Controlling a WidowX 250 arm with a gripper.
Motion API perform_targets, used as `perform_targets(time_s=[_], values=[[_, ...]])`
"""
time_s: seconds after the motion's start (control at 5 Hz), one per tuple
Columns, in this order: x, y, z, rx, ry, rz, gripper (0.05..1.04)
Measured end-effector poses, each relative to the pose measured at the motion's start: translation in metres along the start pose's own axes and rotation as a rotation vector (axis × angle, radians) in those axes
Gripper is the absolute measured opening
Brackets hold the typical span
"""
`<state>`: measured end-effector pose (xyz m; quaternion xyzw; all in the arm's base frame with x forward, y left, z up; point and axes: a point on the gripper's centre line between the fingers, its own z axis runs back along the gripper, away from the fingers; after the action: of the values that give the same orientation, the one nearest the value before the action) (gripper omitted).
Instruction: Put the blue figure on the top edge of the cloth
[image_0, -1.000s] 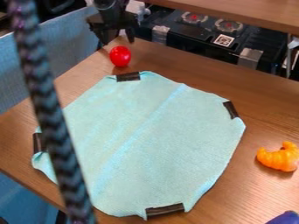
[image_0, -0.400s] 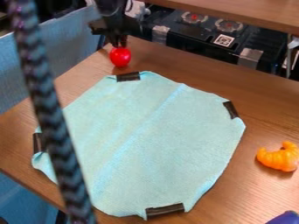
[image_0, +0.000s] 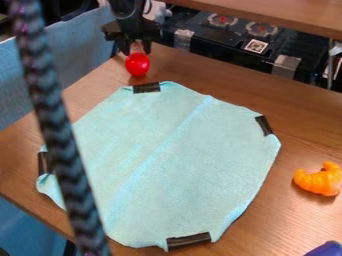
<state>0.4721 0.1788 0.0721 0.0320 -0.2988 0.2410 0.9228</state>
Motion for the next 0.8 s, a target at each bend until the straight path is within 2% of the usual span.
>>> perform_targets(time_s=[0.2,0.4,0.6,0.8], values=[[0.0001,0.0008,-0.0049,0.005,-0.002,0.008,0.401],[0.0019,0.0019,-0.0047,0.012,-0.011,0.024,0.162],[0.0025,0.0015,-0.0049,0.009,-0.017,0.025,0.059],[-0.0008,-0.0011,-0.0055,-0.013,-0.006,0.034,0.049]])
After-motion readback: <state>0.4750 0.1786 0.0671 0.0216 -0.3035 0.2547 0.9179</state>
